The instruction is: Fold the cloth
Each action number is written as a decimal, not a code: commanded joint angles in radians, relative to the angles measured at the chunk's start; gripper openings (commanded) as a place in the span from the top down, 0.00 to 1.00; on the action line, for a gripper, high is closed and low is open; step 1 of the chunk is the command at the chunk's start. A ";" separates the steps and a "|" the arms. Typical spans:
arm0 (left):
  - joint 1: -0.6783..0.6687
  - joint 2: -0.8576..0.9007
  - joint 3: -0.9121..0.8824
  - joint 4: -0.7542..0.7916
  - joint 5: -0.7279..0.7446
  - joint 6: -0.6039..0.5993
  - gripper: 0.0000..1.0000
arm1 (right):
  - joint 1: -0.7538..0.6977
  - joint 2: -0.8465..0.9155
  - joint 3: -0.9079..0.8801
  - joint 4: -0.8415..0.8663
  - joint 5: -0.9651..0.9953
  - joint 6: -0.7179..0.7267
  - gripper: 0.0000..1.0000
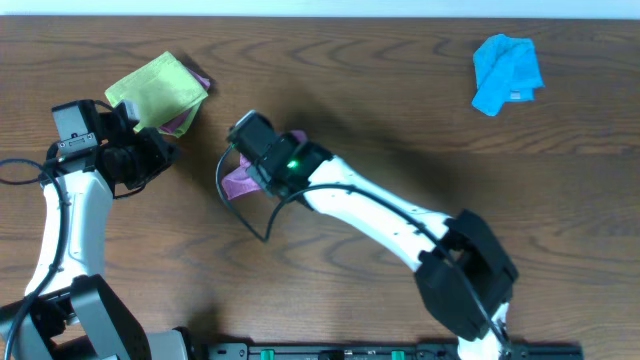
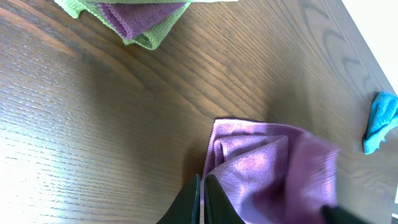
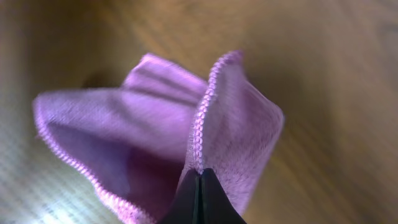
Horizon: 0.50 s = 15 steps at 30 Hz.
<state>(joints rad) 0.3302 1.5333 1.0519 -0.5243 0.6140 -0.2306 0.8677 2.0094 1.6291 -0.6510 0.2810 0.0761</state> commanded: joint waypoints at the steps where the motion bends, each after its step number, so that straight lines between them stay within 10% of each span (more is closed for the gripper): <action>1: 0.003 -0.018 0.030 -0.003 0.015 0.018 0.94 | -0.051 -0.016 0.014 -0.011 0.037 0.056 0.99; 15: 0.003 -0.018 0.030 -0.002 0.015 0.019 0.94 | -0.094 -0.010 0.014 0.187 -0.087 0.058 0.99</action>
<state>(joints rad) 0.3302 1.5333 1.0519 -0.5240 0.6216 -0.2310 0.7734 2.0029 1.6306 -0.4717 0.2180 0.1184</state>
